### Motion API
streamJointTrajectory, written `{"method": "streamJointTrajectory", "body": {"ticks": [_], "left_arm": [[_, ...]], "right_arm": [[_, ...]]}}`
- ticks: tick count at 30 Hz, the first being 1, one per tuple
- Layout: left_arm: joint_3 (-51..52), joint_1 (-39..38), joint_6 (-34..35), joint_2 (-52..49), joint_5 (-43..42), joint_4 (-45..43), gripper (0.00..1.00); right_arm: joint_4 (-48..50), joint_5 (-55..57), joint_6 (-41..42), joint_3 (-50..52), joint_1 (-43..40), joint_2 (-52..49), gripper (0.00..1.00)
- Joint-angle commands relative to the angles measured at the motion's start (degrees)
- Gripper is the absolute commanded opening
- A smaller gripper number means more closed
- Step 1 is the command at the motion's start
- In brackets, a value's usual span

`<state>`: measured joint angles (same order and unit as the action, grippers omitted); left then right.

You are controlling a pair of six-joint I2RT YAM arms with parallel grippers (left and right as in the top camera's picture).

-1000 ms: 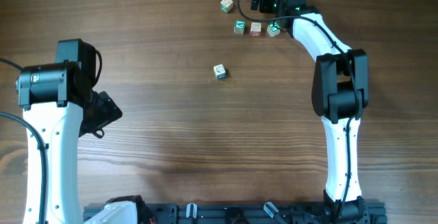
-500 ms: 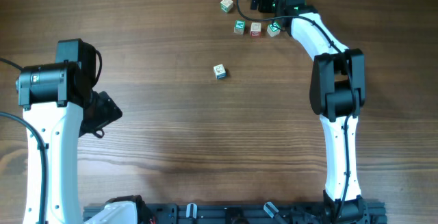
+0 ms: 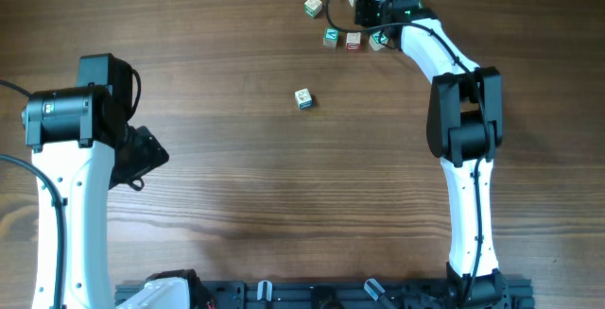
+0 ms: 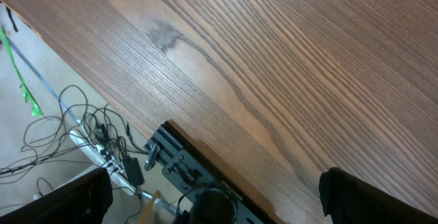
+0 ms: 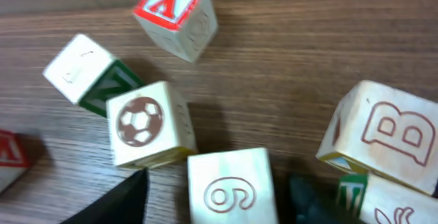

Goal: Form a horizontal line
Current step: 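Lower the right gripper and grasp the block with the 6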

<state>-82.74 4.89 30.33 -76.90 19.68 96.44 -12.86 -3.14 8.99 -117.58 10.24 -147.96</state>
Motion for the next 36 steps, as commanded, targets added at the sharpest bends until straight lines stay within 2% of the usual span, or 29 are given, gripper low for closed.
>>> {"method": "streamJointTrajectory", "body": {"ticks": [1, 6, 13, 19, 25, 36], "left_arm": [[0.35, 0.28, 0.13, 0.94, 0.74, 0.02, 1.00], [0.35, 0.26, 0.15, 0.94, 0.74, 0.02, 1.00], [0.35, 0.26, 0.15, 0.94, 0.74, 0.02, 1.00], [0.35, 0.26, 0.15, 0.94, 0.74, 0.02, 1.00], [0.35, 0.26, 0.15, 0.94, 0.74, 0.02, 1.00], [0.35, 0.26, 0.15, 0.94, 0.74, 0.02, 1.00]], "right_arm": [[-0.11, 2.05, -1.44, -0.44, -0.11, -1.62, 0.55], [0.37, 2.05, -1.49, -0.44, -0.11, -1.62, 0.40], [-0.09, 2.08, -1.49, -0.59, -0.11, -1.60, 0.30], [-1.46, 2.08, -1.51, -0.72, -0.13, 1.07, 0.26], [-5.90, 2.08, -2.67, -0.72, -0.13, 7.87, 0.23], [-23.80, -0.55, -4.55, -0.72, 0.04, 23.43, 0.20]]}}
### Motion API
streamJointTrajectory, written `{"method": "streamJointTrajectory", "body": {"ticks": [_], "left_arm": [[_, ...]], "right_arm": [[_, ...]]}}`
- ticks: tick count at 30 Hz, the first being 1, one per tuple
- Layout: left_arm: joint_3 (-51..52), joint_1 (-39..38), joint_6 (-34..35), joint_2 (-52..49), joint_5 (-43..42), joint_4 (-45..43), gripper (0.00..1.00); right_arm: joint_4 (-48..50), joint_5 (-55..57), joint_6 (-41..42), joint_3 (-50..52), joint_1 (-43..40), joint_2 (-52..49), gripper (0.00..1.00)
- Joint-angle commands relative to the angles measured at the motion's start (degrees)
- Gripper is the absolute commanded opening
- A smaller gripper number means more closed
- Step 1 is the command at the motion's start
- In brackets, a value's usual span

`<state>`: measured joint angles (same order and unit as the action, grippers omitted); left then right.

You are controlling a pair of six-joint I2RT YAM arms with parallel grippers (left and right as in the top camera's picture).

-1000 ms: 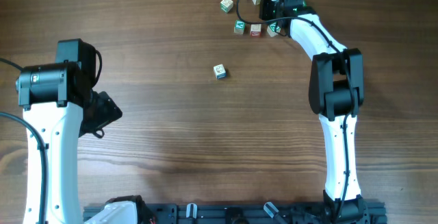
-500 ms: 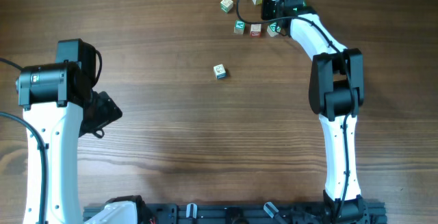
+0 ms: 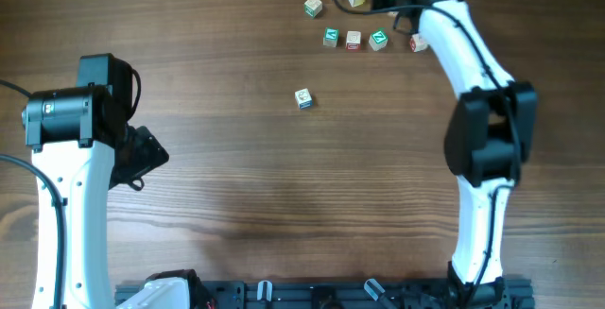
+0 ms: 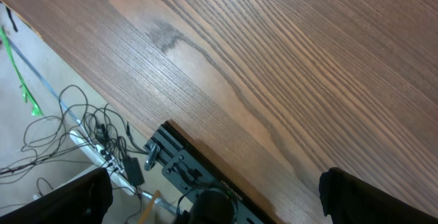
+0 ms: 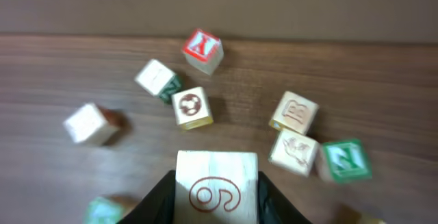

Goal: Form a horizontal line
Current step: 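Lower the right gripper and grasp the block with the 6, then carry the 6 block left and place it beside the baseball block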

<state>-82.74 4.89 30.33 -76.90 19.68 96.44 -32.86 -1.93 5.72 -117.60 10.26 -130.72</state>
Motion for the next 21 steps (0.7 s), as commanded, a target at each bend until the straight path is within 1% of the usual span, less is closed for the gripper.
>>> {"method": "streamJointTrajectory", "body": {"ticks": [1, 4, 8, 14, 18, 21], "left_arm": [[0.35, 0.26, 0.15, 0.94, 0.74, 0.02, 1.00], [0.35, 0.26, 0.15, 0.94, 0.74, 0.02, 1.00], [0.35, 0.26, 0.15, 0.94, 0.74, 0.02, 1.00], [0.35, 0.26, 0.15, 0.94, 0.74, 0.02, 1.00], [0.35, 0.26, 0.15, 0.94, 0.74, 0.02, 1.00], [0.35, 0.26, 0.15, 0.94, 0.74, 0.02, 1.00]], "right_arm": [[-6.47, -2.91, -1.20, -0.70, 0.07, 7.98, 0.21], [-13.14, -6.34, -0.92, -0.70, 0.09, 12.00, 0.21], [-21.66, -9.64, 2.12, -0.70, 0.09, 16.22, 0.21], [-32.46, -13.20, 2.40, -0.44, 0.37, 17.66, 0.21], [-33.97, -13.07, 3.48, 3.43, 1.55, 17.57, 0.21], [-31.41, -12.96, 3.45, 8.46, 2.99, 17.57, 0.21]]}}
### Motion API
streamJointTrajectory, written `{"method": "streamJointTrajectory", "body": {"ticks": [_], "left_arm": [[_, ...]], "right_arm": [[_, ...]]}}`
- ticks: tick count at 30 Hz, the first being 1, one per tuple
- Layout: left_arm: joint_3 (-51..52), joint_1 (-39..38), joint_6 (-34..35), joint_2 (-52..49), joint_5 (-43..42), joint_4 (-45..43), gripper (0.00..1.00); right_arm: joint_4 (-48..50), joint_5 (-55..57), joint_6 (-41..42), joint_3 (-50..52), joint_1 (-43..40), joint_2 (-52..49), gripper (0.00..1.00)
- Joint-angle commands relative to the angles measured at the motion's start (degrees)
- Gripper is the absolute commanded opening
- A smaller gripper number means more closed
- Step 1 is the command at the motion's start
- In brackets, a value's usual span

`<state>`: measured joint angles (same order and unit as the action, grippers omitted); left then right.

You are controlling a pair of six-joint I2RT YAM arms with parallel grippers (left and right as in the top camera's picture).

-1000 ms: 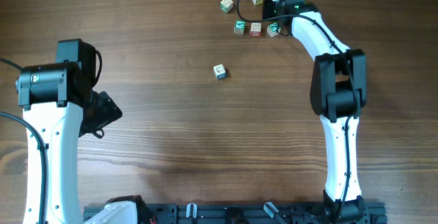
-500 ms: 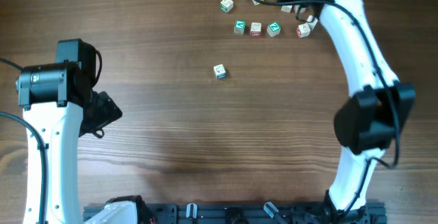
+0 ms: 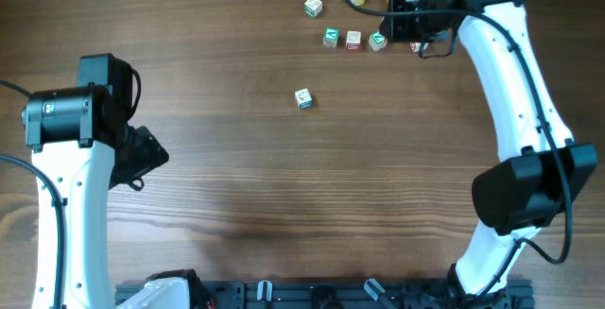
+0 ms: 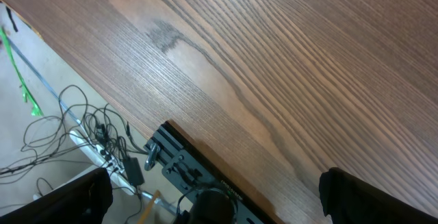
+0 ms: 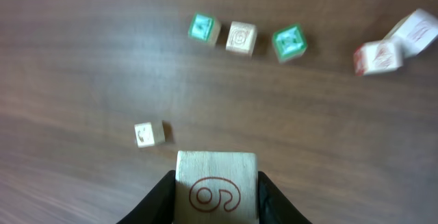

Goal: Form a horizontal line
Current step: 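Carry the 6 block left and place it beside the baseball block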

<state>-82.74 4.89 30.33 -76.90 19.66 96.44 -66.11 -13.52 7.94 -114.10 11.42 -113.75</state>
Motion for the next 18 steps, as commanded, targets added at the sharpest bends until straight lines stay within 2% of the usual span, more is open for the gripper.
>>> {"method": "streamJointTrajectory", "body": {"ticks": [1, 9, 13, 18], "left_arm": [[0.35, 0.26, 0.15, 0.94, 0.76, 0.02, 1.00], [0.35, 0.26, 0.15, 0.94, 0.76, 0.02, 1.00], [0.35, 0.26, 0.15, 0.94, 0.76, 0.02, 1.00], [0.35, 0.26, 0.15, 0.94, 0.76, 0.02, 1.00]], "right_arm": [[3.32, -1.40, 1.51, 6.93, 2.27, 0.61, 0.21], [23.93, 0.74, 14.32, 27.23, 4.63, 0.50, 0.21], [33.09, 0.50, 14.80, 35.76, 6.23, 0.46, 0.21], [38.95, 0.57, 14.69, 39.50, 8.85, 0.31, 0.21]]}}
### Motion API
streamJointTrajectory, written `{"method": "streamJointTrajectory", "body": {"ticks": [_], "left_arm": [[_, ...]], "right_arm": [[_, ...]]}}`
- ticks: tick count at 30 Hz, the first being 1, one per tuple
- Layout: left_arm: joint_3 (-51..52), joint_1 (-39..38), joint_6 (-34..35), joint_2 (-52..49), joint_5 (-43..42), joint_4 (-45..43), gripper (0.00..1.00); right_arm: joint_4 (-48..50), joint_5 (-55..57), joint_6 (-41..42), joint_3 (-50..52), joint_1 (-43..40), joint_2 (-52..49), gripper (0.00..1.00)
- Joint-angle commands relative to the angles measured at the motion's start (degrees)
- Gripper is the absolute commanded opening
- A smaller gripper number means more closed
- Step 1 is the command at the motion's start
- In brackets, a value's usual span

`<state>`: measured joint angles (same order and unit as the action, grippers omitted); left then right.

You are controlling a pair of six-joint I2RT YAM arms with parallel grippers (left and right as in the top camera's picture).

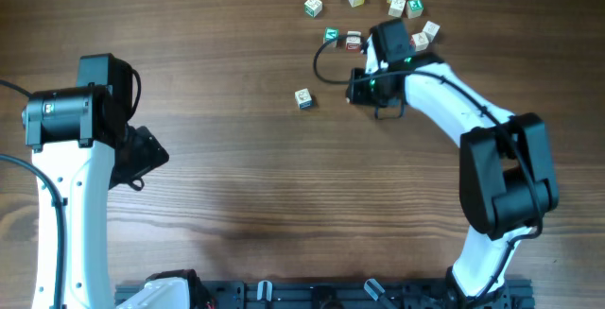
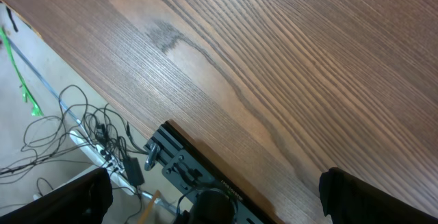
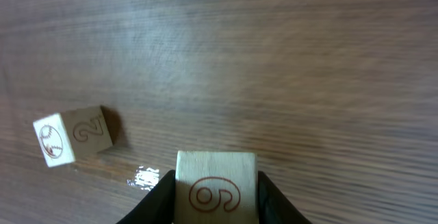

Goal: Form a horizontal line
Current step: 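Carry the 6 block left and place it beside the baseball block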

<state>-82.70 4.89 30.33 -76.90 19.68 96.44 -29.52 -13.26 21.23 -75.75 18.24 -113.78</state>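
Observation:
My right gripper is shut on a pale wooden block with a red numeral outlined on its face, held low over the table. A lone block showing a "2" and a ball sits just to its left, apart from it, and appears in the right wrist view as the lone block. A loose cluster of blocks lies behind, near the far edge. My left gripper is open and empty near the table's left front edge, far from all the blocks.
Several more blocks are scattered at the far right of the cluster. The table's edge, a black rail and floor cables show in the left wrist view. The wooden table spans the middle.
My right gripper, still holding the numbered block, has moved from beside the far cluster down and left, and now sits low just right of the lone block. The left arm has not moved.
My right gripper stood around the numbered block inside the far cluster. Then it was shut on the block and raised above the cluster. It then held it high right of the small row, and now low beside the lone block. The left arm stayed still throughout.

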Motion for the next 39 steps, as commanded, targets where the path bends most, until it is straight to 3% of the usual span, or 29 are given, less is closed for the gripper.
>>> {"method": "streamJointTrajectory", "body": {"ticks": [1, 10, 31, 39], "left_arm": [[0.31, 0.26, 0.15, 0.94, 0.74, 0.02, 1.00], [0.31, 0.26, 0.15, 0.94, 0.74, 0.02, 1.00], [0.31, 0.26, 0.15, 0.94, 0.74, 0.02, 1.00], [0.31, 0.26, 0.15, 0.94, 0.72, 0.02, 1.00]], "right_arm": [[2.78, 0.37, 1.31, 1.20, 2.60, 0.33, 0.21], [2.62, 6.01, 1.42, 1.20, 5.60, 0.31, 0.22], [2.01, 5.95, 1.42, 1.20, 5.60, -1.14, 0.22], [8.96, 5.86, -0.22, 2.29, 6.12, -2.14, 0.29]]}}
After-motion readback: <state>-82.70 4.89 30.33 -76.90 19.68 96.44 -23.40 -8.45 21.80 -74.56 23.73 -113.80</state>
